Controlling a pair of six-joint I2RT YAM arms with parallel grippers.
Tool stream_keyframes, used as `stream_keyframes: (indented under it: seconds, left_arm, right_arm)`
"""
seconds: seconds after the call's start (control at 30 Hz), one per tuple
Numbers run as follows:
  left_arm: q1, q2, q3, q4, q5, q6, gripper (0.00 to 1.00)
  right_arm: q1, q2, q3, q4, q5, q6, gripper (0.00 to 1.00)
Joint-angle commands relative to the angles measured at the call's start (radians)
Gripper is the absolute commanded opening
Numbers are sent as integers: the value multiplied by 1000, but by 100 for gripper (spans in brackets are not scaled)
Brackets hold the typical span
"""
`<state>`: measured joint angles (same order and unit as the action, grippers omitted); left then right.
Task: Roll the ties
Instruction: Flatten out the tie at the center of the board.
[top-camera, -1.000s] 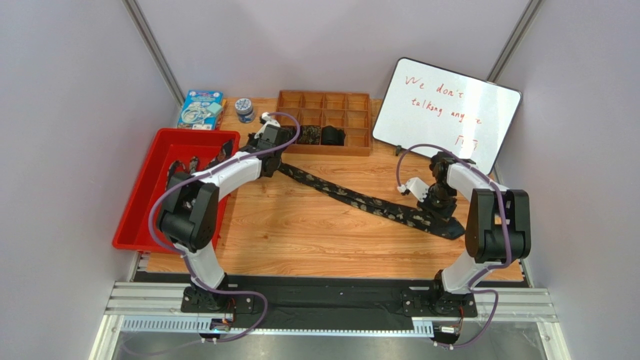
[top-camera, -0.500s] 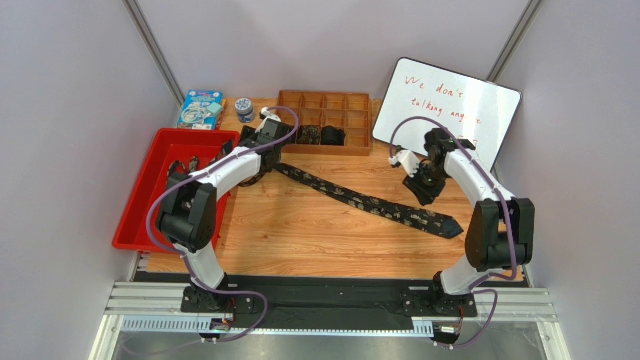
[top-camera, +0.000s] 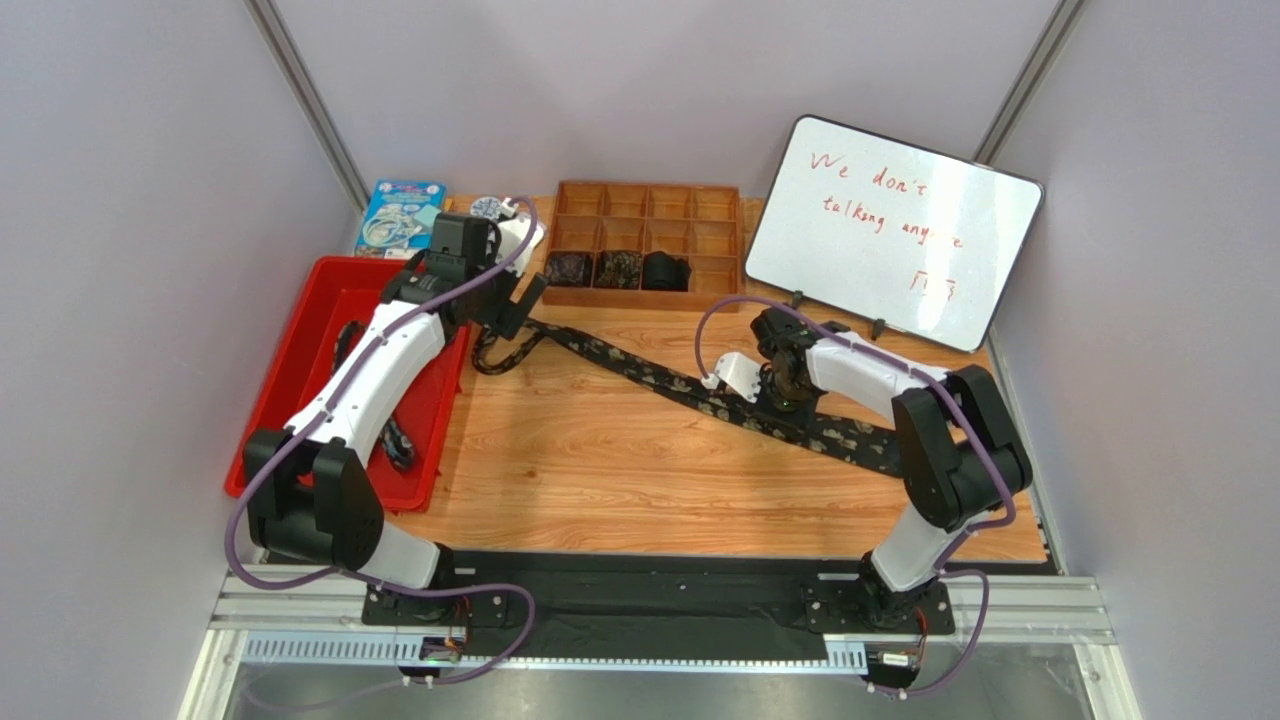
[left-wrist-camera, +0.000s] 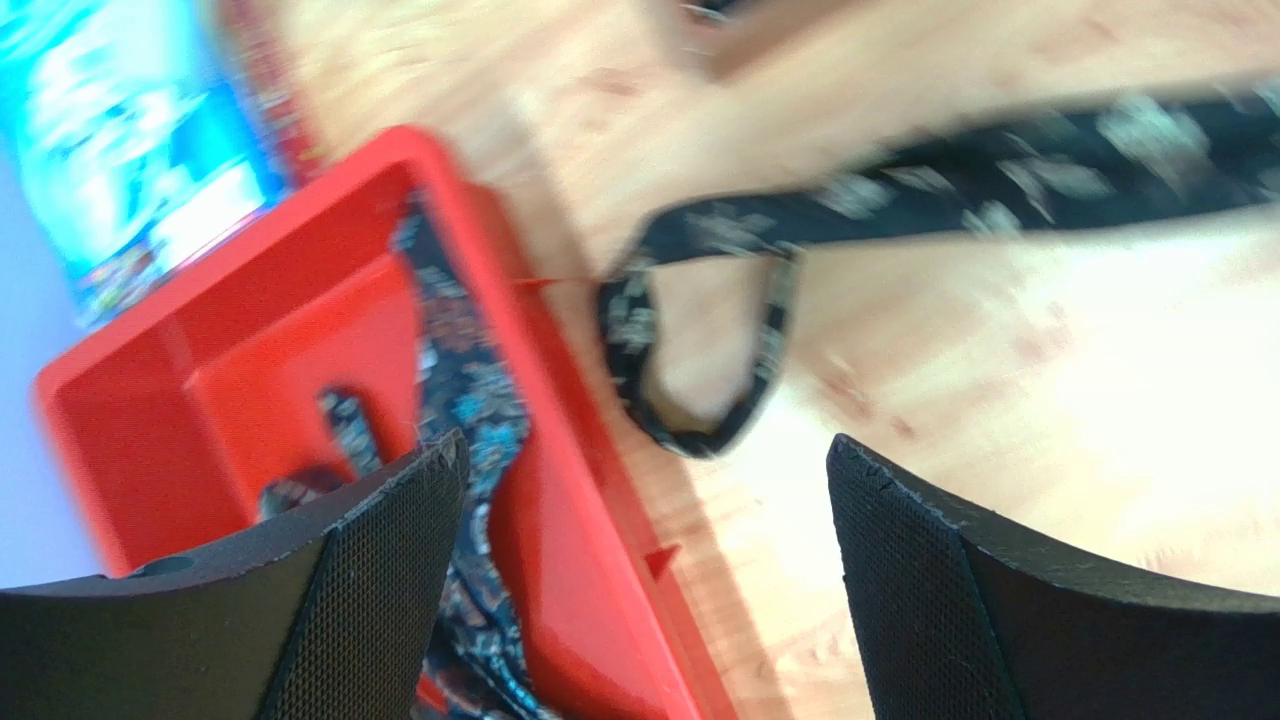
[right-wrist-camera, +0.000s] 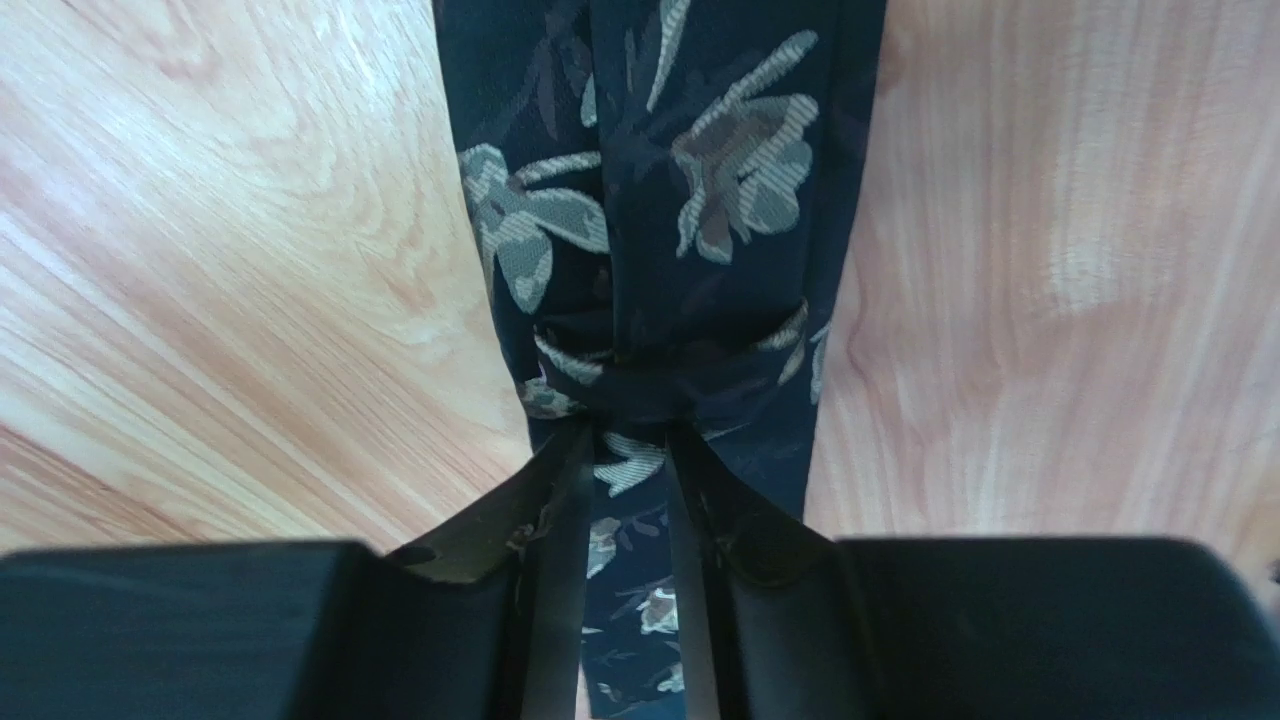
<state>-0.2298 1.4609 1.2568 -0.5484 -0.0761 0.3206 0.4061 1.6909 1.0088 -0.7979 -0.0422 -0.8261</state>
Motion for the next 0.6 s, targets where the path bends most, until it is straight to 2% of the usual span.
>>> stream_keyframes:
  seconds: [0.0,0.1,0.2,0.33,0.37,0.43,0.53,0.57]
  left_arm:
    - [23,-16,52,-140,214,153,91]
    - [29,-19,47,-188,297,210,84]
    - [30,-17,7,-186,348,256,77]
    - [27,15,-33,-154,384,259,75]
    - [26,35,-36,-154,392,259,75]
    - [17,55,-45,-140,392,253,75]
    - [7,91,-43,-128,412,230,73]
    - [7,110,-45,-127,430,222,73]
  right_arm:
    - [-13,-22,-117,60,41,-99,20]
    - [-59,-110,-229,54,84,-216,13]
    - [-127,-190,-300,5,74,-332,10]
    - [-326,-333,-346,-95,58,-600,10]
    - [-352,-358,-340,-110,20,-631,11]
    - [-397,-405,-308,-180,-14,-672,20]
    - [-397,-461,-158,-309,-146,-619,36]
    - [-397,-461,-77,-329,-245,-540,41]
